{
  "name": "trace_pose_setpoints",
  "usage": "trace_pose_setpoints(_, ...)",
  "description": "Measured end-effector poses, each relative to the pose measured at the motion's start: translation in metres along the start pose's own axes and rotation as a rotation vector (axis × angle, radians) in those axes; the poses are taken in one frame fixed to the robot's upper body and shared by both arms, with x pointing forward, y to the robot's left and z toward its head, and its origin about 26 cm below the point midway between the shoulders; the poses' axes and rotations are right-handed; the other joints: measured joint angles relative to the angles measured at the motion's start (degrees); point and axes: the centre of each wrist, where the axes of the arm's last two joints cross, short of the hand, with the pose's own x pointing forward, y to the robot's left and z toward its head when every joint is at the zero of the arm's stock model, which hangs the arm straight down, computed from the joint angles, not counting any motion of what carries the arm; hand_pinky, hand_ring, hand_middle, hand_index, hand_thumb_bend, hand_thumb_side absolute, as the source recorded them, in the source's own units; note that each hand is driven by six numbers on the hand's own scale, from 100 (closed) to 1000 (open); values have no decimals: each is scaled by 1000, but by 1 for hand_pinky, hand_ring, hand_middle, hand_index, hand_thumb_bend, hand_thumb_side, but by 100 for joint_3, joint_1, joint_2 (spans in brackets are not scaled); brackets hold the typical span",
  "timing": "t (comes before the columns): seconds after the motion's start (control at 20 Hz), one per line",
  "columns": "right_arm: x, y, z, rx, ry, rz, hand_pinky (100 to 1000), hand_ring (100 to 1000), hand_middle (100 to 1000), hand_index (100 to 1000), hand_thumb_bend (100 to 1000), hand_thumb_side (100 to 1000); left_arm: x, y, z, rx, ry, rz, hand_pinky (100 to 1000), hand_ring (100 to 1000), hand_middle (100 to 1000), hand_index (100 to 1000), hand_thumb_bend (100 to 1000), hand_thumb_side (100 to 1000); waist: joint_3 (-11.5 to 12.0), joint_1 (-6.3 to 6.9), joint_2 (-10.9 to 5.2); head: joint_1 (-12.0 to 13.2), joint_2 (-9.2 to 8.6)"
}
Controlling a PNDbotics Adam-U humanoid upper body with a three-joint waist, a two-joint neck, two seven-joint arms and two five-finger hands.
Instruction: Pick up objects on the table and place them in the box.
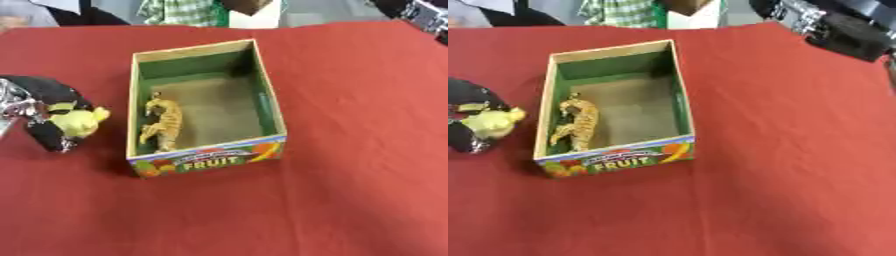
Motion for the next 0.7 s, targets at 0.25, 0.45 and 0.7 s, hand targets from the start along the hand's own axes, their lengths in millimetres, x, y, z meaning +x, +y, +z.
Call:
trace_pose_setpoints(0.25,-3,1,2,1,14,-9,889,931,830,952,210,1000,3,17,15,79,28,41,339,582,568,609,100,280,9,7,0,0,0)
trace_pose_setpoints(0.45,-3,1,2,0,16,-10,888,931,829,952,207,1000,7,32,33,190,89,40,302,555,542,509,100,292,7,22,0,0,0)
trace_pose_setpoints(0.7,-4,0,3,-9,22,-12,888,931,829,951,201,1000,11,48,55,314,146,27,252,516,500,419,100,295,12,52,-3,-82,-1)
